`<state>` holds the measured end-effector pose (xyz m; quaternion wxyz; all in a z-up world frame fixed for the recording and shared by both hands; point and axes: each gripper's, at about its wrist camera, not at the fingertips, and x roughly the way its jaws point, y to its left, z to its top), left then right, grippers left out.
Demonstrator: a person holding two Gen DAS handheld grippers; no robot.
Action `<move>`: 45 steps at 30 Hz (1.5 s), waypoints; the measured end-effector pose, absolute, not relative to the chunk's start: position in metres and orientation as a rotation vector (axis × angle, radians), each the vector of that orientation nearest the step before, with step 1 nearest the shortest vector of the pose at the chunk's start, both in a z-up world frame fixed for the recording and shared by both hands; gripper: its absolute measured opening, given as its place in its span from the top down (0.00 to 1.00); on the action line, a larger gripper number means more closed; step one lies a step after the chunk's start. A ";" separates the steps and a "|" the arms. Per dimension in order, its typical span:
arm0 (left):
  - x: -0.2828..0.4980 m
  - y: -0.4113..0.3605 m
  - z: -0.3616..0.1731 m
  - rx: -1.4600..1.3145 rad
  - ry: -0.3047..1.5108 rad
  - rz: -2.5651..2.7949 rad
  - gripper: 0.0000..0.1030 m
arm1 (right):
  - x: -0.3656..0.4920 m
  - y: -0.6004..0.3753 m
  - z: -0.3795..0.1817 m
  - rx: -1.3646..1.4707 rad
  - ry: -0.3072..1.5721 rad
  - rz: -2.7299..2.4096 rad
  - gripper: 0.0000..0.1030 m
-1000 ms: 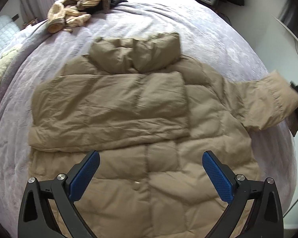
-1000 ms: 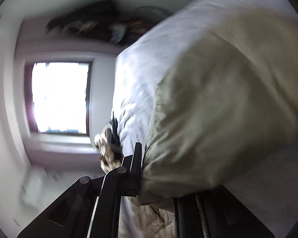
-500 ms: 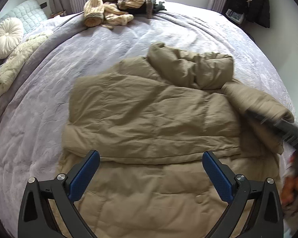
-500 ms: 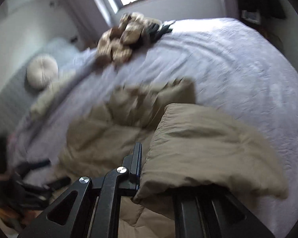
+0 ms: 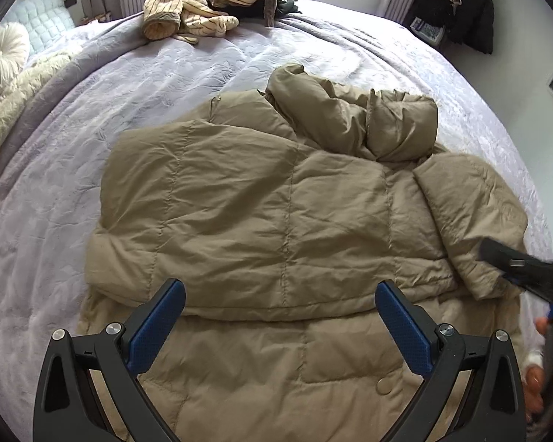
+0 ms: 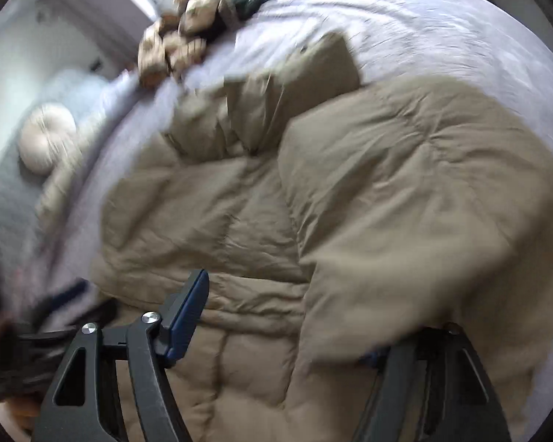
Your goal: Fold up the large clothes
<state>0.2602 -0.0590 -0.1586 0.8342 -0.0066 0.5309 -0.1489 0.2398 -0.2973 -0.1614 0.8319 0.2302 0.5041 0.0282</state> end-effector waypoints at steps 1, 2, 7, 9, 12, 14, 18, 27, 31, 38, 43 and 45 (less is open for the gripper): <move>0.261 -0.058 -0.158 -0.018 1.122 -0.315 0.00 | 0.229 -0.309 -0.155 0.550 1.039 0.044 0.29; 0.263 -0.056 -0.158 -0.018 1.119 -0.315 0.00 | 0.219 -0.323 -0.150 0.624 1.003 0.024 0.29; 0.270 -0.043 -0.159 -0.023 1.116 -0.308 0.00 | 0.213 -0.384 -0.150 0.871 0.900 -0.144 0.31; 0.274 -0.035 -0.160 -0.042 1.127 -0.311 0.00 | 0.209 -0.406 -0.157 0.982 0.848 -0.198 0.60; 0.277 -0.023 -0.158 -0.093 1.128 -0.333 0.00 | 0.216 -0.410 -0.163 1.018 0.837 -0.255 0.90; 0.281 -0.012 -0.155 -0.154 1.127 -0.362 0.00 | 0.227 -0.393 -0.153 0.901 0.838 -0.222 0.91; 0.289 0.013 -0.150 -0.312 1.127 -0.439 0.00 | 0.255 -0.336 -0.131 0.632 0.862 -0.038 0.91; 0.301 0.028 -0.143 -0.546 1.150 -0.616 0.00 | 0.275 -0.201 -0.161 0.201 1.069 0.241 0.87; 0.302 0.016 -0.142 -0.572 1.168 -0.688 0.00 | 0.265 -0.170 -0.181 0.042 1.142 0.267 0.64; 0.305 -0.015 -0.172 -0.471 1.271 -0.683 0.00 | 0.237 -0.199 -0.163 0.141 1.159 0.235 0.39; 0.306 -0.038 -0.200 -0.314 1.349 -0.604 0.32 | 0.197 -0.281 -0.159 0.401 1.180 0.129 0.39; 0.307 -0.042 -0.204 -0.328 1.367 -0.622 0.69 | 0.181 -0.313 -0.165 0.530 1.187 0.078 0.39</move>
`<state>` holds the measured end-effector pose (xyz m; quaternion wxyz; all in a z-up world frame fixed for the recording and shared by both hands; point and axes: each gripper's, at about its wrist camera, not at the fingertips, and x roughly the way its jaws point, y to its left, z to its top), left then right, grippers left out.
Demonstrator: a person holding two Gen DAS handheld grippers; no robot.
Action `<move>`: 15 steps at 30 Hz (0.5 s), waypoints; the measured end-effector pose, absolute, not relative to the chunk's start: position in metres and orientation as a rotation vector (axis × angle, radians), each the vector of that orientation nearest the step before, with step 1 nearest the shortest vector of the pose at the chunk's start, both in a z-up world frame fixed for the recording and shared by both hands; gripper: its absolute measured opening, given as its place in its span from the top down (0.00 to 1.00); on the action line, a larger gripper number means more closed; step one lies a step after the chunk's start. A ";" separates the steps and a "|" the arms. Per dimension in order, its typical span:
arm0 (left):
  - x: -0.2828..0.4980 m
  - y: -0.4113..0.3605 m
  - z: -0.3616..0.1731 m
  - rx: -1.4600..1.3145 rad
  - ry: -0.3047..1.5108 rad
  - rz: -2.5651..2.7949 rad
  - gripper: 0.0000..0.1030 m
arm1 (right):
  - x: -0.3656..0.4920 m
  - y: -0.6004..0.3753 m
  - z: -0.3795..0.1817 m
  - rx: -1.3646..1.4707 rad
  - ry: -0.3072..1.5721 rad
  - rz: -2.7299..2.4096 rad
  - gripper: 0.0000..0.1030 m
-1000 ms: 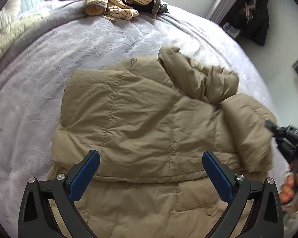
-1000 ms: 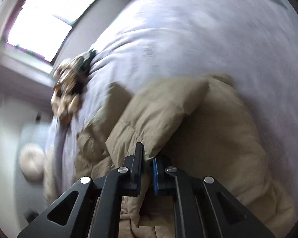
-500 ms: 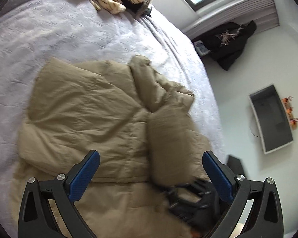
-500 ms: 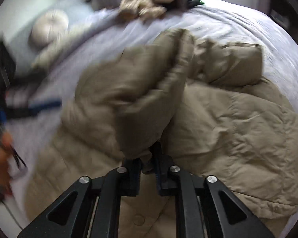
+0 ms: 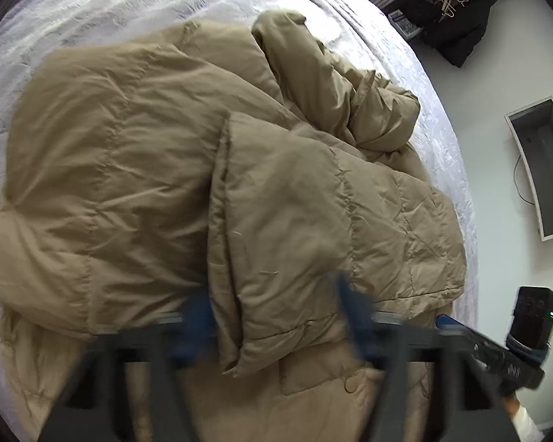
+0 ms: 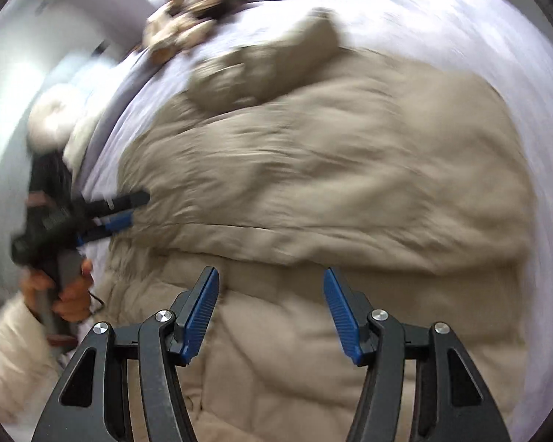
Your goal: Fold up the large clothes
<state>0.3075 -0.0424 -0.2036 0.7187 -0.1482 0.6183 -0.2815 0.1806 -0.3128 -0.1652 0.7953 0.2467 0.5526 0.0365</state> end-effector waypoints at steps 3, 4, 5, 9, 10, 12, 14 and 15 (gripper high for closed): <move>0.310 -0.045 -0.197 -0.340 1.336 -0.632 0.81 | 0.164 -0.349 -0.178 0.687 1.174 0.005 0.39; 0.311 -0.046 -0.192 -0.325 1.308 -0.637 0.86 | 0.159 -0.363 -0.181 0.744 1.158 -0.025 0.39; 0.313 -0.047 -0.188 -0.314 1.292 -0.641 0.86 | 0.157 -0.369 -0.183 0.776 1.142 -0.038 0.39; 0.322 -0.048 -0.182 -0.299 1.265 -0.627 0.86 | 0.156 -0.404 -0.187 0.895 1.027 -0.154 0.40; 0.323 -0.048 -0.182 -0.286 1.260 -0.621 0.86 | 0.158 -0.416 -0.189 0.931 0.995 -0.189 0.61; 0.320 -0.049 -0.188 -0.265 1.272 -0.614 0.86 | 0.164 -0.435 -0.195 0.978 0.958 -0.240 0.96; 0.315 -0.049 -0.193 -0.243 1.296 -0.602 0.86 | 0.173 -0.445 -0.199 0.946 0.956 -0.294 0.96; 0.311 -0.049 -0.194 -0.232 1.301 -0.597 0.85 | 0.179 -0.447 -0.203 0.916 0.971 -0.306 0.96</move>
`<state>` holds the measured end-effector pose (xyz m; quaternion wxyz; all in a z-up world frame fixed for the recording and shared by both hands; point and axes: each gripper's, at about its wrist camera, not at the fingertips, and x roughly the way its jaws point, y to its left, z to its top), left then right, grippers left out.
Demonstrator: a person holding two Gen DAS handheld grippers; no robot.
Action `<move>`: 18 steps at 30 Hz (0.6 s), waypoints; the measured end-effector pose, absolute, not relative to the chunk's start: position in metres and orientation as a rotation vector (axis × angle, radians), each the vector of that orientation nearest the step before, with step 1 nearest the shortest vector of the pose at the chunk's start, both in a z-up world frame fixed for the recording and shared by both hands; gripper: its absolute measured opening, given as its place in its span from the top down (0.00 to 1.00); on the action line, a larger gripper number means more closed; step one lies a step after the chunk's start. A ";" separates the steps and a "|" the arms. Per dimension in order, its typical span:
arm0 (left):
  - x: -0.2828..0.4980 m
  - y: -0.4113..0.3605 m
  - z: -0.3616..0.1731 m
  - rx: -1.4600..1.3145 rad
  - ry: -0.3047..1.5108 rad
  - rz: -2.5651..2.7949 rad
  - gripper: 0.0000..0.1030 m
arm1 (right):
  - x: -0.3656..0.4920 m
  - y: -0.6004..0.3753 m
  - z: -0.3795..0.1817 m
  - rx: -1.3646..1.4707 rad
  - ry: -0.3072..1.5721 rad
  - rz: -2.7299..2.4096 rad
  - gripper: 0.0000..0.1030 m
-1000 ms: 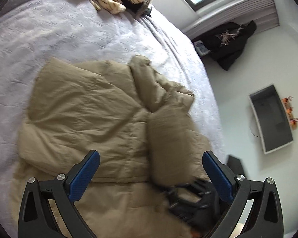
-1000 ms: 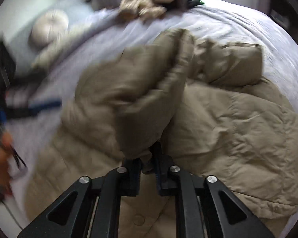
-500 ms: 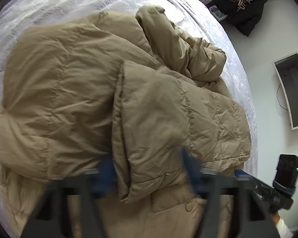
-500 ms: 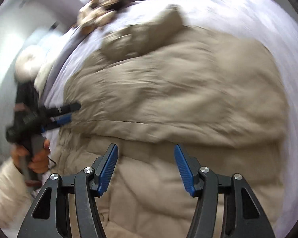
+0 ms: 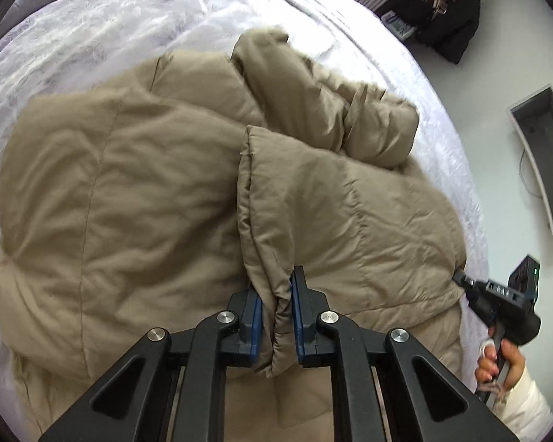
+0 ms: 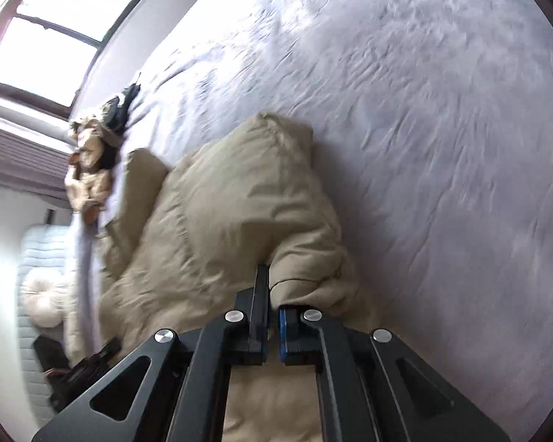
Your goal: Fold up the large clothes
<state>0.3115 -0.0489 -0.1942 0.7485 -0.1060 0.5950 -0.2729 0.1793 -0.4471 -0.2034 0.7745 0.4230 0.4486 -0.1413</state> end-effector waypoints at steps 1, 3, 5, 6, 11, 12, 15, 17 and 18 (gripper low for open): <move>0.307 -0.045 -0.193 -0.209 1.297 -0.580 0.85 | 0.183 -0.447 -0.207 0.894 0.991 -0.303 0.96; 0.301 -0.036 -0.187 -0.157 1.294 -0.546 0.85 | 0.188 -0.446 -0.213 0.866 1.015 -0.296 0.96; 0.299 -0.024 -0.178 -0.110 1.271 -0.497 0.85 | 0.190 -0.446 -0.214 0.862 1.020 -0.282 0.96; 0.299 -0.019 -0.172 -0.098 1.255 -0.480 0.85 | 0.190 -0.446 -0.214 0.859 1.019 -0.270 0.96; 0.317 -0.038 -0.145 -0.121 1.189 -0.517 0.85 | 0.189 -0.448 -0.209 0.832 1.046 -0.214 0.92; 0.320 -0.051 -0.146 -0.107 1.186 -0.522 0.85 | 0.189 -0.446 -0.209 0.822 1.060 -0.209 0.87; 0.324 -0.084 -0.168 -0.014 1.208 -0.470 0.85 | 0.187 -0.438 -0.203 0.755 1.124 -0.178 0.60; 0.323 -0.093 -0.190 0.020 1.250 -0.442 0.85 | 0.190 -0.425 -0.187 0.689 1.140 -0.128 0.57; 0.321 -0.092 -0.196 0.016 1.252 -0.443 0.85 | 0.191 -0.420 -0.178 0.672 1.121 -0.095 0.57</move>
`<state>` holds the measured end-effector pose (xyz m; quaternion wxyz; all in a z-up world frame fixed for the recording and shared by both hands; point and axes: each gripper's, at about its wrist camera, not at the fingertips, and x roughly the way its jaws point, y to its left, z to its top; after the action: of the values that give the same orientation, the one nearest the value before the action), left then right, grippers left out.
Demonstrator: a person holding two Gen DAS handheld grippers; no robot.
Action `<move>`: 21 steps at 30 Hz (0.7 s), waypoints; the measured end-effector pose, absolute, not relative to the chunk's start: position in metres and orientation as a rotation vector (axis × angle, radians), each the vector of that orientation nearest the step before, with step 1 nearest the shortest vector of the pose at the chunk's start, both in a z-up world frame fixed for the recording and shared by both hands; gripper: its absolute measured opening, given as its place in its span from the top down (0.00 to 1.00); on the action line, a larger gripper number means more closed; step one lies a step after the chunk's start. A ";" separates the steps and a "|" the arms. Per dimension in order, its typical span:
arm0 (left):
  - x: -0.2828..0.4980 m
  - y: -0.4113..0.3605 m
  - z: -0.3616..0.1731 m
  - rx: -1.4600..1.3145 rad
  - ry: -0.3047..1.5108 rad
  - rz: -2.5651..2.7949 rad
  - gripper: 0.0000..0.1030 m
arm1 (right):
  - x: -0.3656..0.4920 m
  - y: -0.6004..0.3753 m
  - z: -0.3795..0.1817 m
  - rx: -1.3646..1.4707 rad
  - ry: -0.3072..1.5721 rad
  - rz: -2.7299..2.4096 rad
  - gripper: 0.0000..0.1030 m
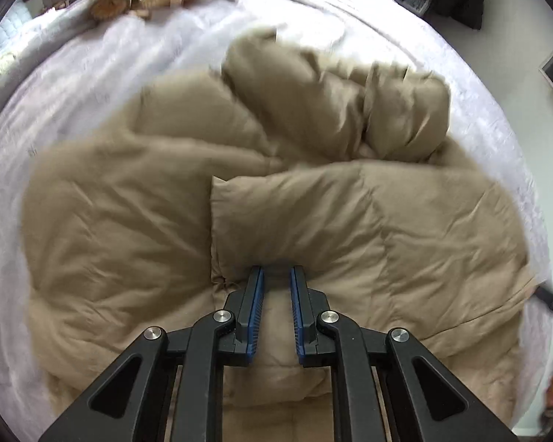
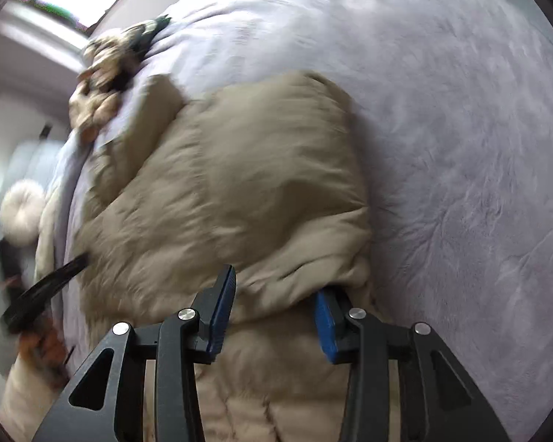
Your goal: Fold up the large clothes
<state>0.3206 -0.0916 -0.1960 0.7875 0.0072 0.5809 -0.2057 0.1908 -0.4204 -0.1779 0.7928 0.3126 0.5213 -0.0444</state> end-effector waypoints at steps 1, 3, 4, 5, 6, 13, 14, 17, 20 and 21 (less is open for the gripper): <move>0.319 -0.090 -0.199 0.007 1.242 -0.449 0.85 | 0.188 -0.419 -0.164 0.665 1.075 -0.038 0.57; 0.319 -0.089 -0.200 0.008 1.236 -0.458 0.85 | 0.184 -0.428 -0.144 0.682 0.987 0.013 0.53; 0.320 -0.089 -0.201 0.015 1.241 -0.461 0.85 | 0.184 -0.437 -0.140 0.700 0.960 -0.001 0.48; 0.321 -0.091 -0.202 0.022 1.243 -0.462 0.85 | 0.186 -0.451 -0.139 0.733 0.935 -0.027 0.48; 0.322 -0.091 -0.202 0.029 1.244 -0.463 0.85 | 0.190 -0.469 -0.144 0.796 0.920 -0.066 0.48; 0.315 -0.093 -0.207 0.041 1.219 -0.452 0.85 | 0.213 -0.544 -0.252 1.473 0.883 -0.056 0.49; 0.313 -0.095 -0.208 0.047 1.217 -0.448 0.85 | 0.222 -0.542 -0.265 1.539 0.897 -0.016 0.55; 0.307 -0.098 -0.209 0.063 1.215 -0.440 0.85 | 0.243 -0.537 -0.260 1.515 0.840 0.034 0.84; 0.306 -0.099 -0.211 0.065 1.219 -0.442 0.85 | 0.260 -0.524 -0.218 1.214 0.790 0.106 0.89; 0.306 -0.100 -0.211 0.062 1.220 -0.442 0.85 | 0.266 -0.520 -0.211 1.126 0.819 0.101 0.89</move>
<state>0.3060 -0.1002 -0.2111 0.7964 0.0289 0.5679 -0.2060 0.2658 -0.5202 -0.2105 0.7661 0.5183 0.3773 0.0463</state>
